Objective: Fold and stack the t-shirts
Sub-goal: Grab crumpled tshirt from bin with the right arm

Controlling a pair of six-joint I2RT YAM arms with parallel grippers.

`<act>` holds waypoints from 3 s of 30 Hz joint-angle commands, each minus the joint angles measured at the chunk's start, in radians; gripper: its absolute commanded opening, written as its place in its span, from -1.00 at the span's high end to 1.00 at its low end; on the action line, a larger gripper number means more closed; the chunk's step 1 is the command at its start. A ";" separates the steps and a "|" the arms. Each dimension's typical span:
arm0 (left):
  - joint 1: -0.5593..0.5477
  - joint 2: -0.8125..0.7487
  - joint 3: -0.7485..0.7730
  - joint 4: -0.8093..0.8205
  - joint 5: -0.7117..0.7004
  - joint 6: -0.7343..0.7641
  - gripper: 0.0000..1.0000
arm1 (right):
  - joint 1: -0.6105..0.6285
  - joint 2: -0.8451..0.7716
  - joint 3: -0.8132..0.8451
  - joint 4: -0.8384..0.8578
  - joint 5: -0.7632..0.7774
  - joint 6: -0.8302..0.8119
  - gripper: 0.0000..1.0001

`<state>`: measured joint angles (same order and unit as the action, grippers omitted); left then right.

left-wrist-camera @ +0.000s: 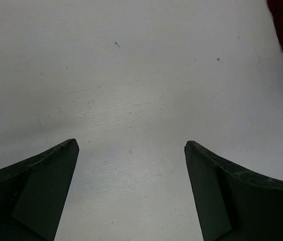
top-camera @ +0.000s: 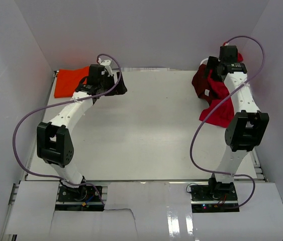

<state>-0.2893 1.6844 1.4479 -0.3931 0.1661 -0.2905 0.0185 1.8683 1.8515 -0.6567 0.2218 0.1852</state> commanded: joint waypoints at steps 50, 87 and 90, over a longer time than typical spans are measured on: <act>0.062 0.075 -0.055 0.080 0.081 -0.032 -0.96 | -0.153 0.437 0.239 0.154 0.113 -0.013 0.69; 0.039 -0.002 -0.101 0.097 0.069 -0.038 -0.96 | 0.156 0.094 0.023 0.310 -0.033 -0.085 0.85; 0.036 -0.012 -0.100 0.097 0.069 -0.039 -0.96 | 0.190 0.049 0.029 0.307 -0.048 -0.107 0.85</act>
<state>-0.2459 1.7542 1.3499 -0.3084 0.2436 -0.3237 0.1864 2.0327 1.8492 -0.4103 0.2077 0.1009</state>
